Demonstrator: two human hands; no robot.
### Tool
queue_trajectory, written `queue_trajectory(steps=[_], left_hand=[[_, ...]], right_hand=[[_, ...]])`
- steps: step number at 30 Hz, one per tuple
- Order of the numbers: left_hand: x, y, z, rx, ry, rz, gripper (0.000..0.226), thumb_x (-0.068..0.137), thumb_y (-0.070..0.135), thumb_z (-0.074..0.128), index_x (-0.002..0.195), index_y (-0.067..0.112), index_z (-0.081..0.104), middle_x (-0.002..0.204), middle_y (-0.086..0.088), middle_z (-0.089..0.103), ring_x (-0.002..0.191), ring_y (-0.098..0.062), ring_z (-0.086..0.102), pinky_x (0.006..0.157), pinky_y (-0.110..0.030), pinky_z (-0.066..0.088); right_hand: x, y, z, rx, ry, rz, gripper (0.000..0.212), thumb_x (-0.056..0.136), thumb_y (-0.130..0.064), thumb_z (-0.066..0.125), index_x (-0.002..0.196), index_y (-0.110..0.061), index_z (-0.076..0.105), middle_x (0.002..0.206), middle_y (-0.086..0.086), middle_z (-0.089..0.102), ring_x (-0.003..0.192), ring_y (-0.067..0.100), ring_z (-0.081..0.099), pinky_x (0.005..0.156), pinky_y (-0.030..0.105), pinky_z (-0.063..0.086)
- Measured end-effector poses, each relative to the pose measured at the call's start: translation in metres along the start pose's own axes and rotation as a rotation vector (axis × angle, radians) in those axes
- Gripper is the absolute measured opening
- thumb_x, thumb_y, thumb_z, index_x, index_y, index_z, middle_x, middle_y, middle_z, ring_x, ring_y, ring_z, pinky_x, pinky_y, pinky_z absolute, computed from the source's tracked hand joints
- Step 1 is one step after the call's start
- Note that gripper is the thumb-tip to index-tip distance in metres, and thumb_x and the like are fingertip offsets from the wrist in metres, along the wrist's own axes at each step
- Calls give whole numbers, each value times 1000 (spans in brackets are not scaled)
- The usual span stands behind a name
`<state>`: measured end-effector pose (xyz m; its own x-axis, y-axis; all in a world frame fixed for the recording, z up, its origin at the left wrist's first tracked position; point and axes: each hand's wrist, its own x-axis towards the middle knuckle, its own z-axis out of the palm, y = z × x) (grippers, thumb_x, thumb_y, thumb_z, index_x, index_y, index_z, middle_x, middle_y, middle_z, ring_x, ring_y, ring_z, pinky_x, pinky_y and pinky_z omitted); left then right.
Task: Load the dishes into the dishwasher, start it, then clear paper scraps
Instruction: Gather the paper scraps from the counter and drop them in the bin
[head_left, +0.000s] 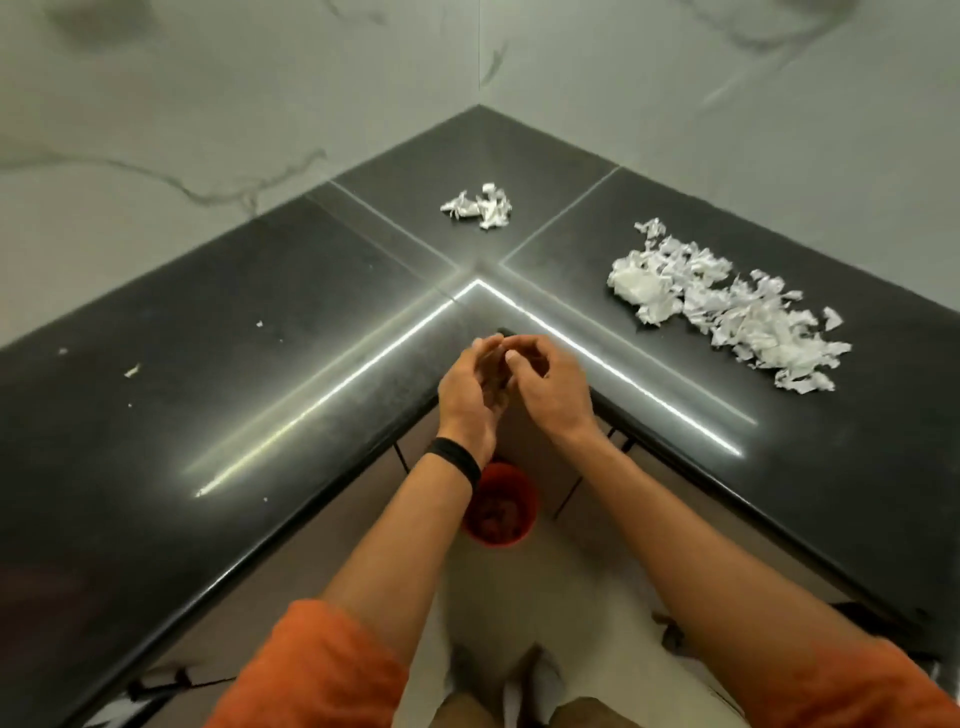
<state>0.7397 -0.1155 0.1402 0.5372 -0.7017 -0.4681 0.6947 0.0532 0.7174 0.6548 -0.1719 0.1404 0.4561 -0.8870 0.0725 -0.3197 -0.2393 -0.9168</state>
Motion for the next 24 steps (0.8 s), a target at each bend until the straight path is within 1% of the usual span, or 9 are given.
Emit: queue_trajectory(steps=[2,3,6,8,11,15,17,20,24], left_hand=[[-8,25,13,17,-65,45,25,103,28,52,102,13,73,100,-6,76,98,-22,69,89,-35,53],[-9,34,17,37,-87,63,24,103,26,52,100,13,72,99,-7,76,98,-23,69,92,-37,52],[-7,60,23,75,-125,99,23,102,28,54,106,13,70,107,-9,77,106,-25,70,98,-40,52],[-2,70,24,105,-133,121,26,103,29,53,111,12,69,112,-9,76,109,-24,71,93,-37,53],[7,80,28,123,-129,134,29,103,29,52,116,10,70,114,-9,76,109,-22,71,89,-34,54],[30,85,32,123,-98,117,29,102,28,55,115,9,70,117,-13,75,105,-23,70,93,-36,53],[48,86,34,128,-84,112,28,100,29,56,114,9,70,113,-12,76,101,-22,70,93,-37,52],[76,87,38,124,-60,100,25,101,27,55,111,9,70,104,-9,77,95,-20,72,90,-37,52],[125,88,47,104,-2,89,27,103,26,54,113,8,71,107,-11,77,95,-20,73,88,-34,55]], right_hand=[[8,-29,-11,17,17,-43,15,97,-22,63,109,-20,73,100,-7,74,93,6,69,88,33,58],[11,-39,-14,11,19,-66,15,97,-21,64,109,-19,73,99,-7,74,93,5,69,87,29,57],[23,-61,-21,-26,16,-142,15,98,-22,64,110,-19,73,98,-9,74,92,1,68,81,15,52],[30,-67,-23,-52,13,-184,15,99,-23,64,111,-18,73,99,-8,74,91,0,68,77,7,48],[42,-71,-25,-53,21,-200,14,99,-22,65,109,-18,73,98,-8,74,89,-5,66,73,3,46],[66,-59,-22,-60,10,-205,13,98,-20,66,108,-18,74,95,-12,72,84,-12,64,74,3,46],[83,-50,-18,-56,-2,-193,12,98,-21,66,107,-20,74,93,-15,71,85,-12,64,75,4,47],[111,-37,-13,-26,-29,-185,10,98,-20,66,104,-23,73,92,-18,70,87,-7,66,78,9,51],[165,-17,-6,8,-62,-179,13,97,-19,67,97,-31,71,88,-17,72,85,0,68,79,18,55]])
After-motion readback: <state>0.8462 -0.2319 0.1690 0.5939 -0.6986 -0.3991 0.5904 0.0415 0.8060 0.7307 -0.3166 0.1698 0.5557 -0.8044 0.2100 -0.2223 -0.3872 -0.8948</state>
